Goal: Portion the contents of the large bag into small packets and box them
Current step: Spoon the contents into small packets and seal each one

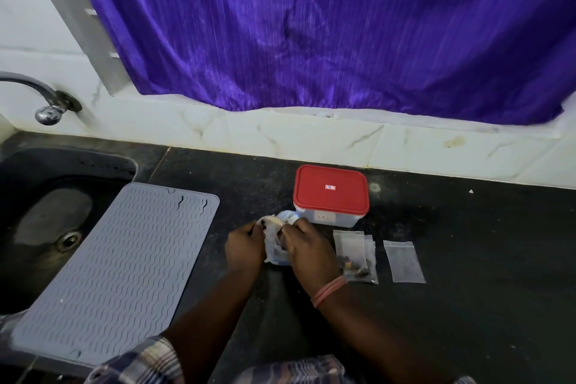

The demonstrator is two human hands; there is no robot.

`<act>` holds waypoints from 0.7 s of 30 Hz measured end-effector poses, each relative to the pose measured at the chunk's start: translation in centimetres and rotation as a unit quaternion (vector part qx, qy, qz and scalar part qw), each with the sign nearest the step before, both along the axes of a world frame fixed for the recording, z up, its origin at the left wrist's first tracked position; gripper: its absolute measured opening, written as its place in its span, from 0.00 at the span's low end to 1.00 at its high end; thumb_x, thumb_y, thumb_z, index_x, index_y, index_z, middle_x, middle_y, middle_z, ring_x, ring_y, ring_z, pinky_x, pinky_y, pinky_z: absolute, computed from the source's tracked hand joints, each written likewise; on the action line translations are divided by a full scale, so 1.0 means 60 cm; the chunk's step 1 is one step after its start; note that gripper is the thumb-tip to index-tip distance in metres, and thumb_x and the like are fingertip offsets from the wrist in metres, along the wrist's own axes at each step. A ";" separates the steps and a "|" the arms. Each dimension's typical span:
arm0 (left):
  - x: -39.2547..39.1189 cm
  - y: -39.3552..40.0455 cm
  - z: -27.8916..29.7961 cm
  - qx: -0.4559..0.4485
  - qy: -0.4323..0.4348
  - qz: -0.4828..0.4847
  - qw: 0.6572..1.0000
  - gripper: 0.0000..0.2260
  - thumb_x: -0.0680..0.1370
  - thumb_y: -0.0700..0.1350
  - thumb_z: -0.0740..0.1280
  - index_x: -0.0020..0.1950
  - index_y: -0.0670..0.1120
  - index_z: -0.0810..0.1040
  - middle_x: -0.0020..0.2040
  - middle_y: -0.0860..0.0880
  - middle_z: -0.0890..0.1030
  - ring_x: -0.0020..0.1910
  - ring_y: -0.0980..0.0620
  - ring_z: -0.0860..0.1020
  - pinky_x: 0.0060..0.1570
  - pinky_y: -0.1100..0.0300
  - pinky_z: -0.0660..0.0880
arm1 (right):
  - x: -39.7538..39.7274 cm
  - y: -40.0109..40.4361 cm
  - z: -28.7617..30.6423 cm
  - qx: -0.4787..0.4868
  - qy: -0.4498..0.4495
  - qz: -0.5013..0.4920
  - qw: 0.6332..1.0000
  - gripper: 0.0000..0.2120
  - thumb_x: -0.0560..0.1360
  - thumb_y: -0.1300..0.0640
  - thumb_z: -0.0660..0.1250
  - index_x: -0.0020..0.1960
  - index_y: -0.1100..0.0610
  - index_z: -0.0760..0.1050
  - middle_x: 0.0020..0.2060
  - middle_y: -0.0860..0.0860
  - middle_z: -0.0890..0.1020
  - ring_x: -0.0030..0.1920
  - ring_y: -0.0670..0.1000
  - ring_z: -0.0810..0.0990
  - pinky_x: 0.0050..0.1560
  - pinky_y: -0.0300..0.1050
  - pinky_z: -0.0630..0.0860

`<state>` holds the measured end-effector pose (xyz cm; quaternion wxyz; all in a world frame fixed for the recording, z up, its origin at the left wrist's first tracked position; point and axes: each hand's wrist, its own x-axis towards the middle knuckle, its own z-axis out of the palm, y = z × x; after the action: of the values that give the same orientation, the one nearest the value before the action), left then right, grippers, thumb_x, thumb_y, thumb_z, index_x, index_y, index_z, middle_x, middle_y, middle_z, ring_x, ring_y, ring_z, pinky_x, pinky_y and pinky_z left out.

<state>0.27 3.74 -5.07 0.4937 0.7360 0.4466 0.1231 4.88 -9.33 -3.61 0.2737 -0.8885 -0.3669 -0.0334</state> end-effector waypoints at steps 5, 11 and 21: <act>0.002 0.005 -0.010 -0.017 0.013 0.048 0.999 0.14 0.81 0.43 0.63 0.37 0.42 0.81 0.35 0.44 0.82 0.39 0.44 0.82 0.43 0.53 0.76 | 0.004 -0.019 0.008 0.141 0.040 -0.131 0.980 0.05 0.76 0.62 0.67 0.43 0.56 0.79 0.39 0.50 0.78 0.39 0.48 0.76 0.40 0.43 0.73; 0.014 -0.006 -0.006 -0.053 -0.025 0.064 0.996 0.12 0.82 0.45 0.64 0.48 0.44 0.86 0.44 0.47 0.86 0.45 0.49 0.82 0.51 0.53 0.77 | 0.019 -0.039 -0.043 0.100 0.129 -0.208 0.965 0.07 0.74 0.60 0.69 0.38 0.55 0.76 0.38 0.50 0.79 0.38 0.48 0.76 0.39 0.45 0.72; 0.023 0.001 -0.026 -0.059 0.006 -0.018 0.998 0.11 0.81 0.50 0.65 0.48 0.48 0.86 0.43 0.49 0.85 0.45 0.49 0.84 0.52 0.50 0.80 | 0.038 -0.006 -0.049 -0.067 0.090 -0.134 0.985 0.11 0.80 0.55 0.60 0.53 0.55 0.80 0.50 0.53 0.80 0.51 0.53 0.80 0.51 0.48 0.76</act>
<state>1.66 3.82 -6.61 0.5357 0.7144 0.4423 0.0832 7.15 -9.69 -6.54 0.2382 -0.9453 -0.2201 0.0348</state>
